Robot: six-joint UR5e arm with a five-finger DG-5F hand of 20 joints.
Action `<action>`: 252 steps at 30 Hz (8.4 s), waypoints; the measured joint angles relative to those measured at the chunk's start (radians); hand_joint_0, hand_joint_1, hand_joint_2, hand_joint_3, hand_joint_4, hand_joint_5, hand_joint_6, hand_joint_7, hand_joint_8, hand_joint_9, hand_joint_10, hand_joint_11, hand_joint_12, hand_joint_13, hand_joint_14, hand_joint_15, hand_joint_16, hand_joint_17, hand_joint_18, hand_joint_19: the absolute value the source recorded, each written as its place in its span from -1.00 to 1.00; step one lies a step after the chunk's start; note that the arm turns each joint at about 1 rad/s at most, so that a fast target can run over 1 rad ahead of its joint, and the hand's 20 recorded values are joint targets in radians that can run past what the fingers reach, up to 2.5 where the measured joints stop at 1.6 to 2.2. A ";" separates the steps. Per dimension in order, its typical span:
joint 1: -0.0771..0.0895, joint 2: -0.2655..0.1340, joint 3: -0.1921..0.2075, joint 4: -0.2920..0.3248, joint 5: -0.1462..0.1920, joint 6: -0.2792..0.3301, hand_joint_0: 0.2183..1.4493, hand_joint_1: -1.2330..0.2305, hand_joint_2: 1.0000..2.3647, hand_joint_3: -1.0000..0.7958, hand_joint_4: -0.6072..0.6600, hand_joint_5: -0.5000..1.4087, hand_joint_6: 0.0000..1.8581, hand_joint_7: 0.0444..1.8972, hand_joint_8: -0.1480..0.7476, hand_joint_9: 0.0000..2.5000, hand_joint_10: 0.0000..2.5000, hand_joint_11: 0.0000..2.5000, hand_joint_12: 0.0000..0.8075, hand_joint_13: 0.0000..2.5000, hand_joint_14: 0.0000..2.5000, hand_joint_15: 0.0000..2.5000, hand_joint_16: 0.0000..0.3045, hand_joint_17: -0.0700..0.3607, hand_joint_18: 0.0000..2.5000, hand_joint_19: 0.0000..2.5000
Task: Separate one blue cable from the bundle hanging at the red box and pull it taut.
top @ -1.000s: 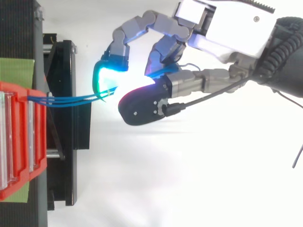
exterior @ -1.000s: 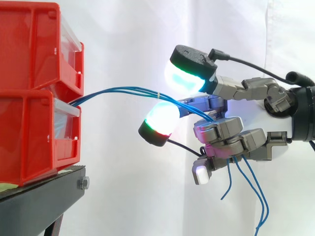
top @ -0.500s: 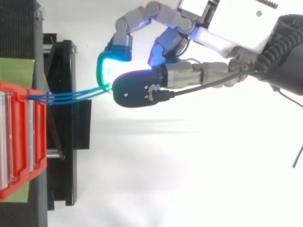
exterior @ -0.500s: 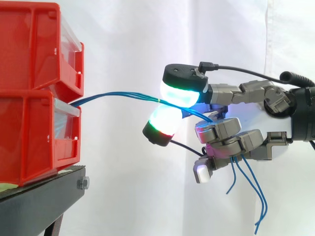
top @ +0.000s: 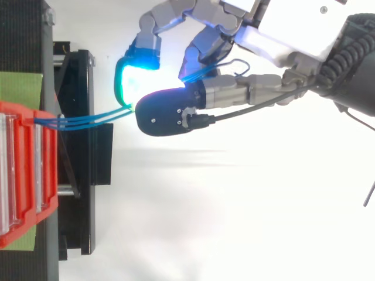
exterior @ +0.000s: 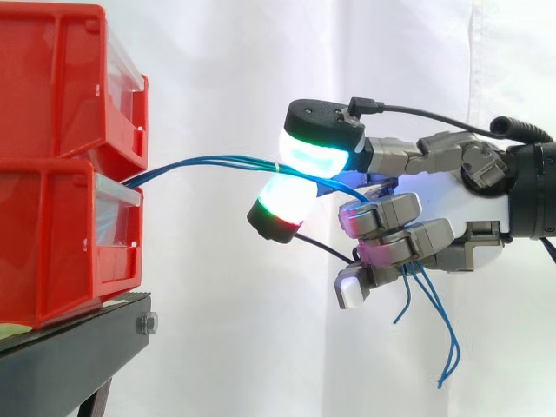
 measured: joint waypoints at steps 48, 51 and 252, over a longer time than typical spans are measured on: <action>0.030 -0.001 -0.003 -0.021 0.045 0.027 -0.45 -0.27 -1.00 -0.44 0.02 -0.70 -0.03 -0.05 -0.17 -0.06 -0.30 0.30 -0.27 0.07 -0.25 0.03 -0.69 -0.18 -0.32 -0.34; 0.030 -0.001 -0.003 -0.021 0.045 0.027 -0.52 -0.16 -1.00 -0.44 0.06 -0.70 -0.04 -0.06 -0.14 -0.05 -0.27 0.26 -0.21 0.07 -0.34 0.04 -0.67 -0.14 -0.32 -0.35; 0.033 -0.001 -0.004 -0.018 0.045 0.035 0.00 -0.46 -0.98 -0.26 -0.45 -0.71 0.00 0.24 -0.43 -0.21 -0.28 0.32 -0.27 -0.18 -0.73 0.30 -0.72 -0.24 -0.55 -0.39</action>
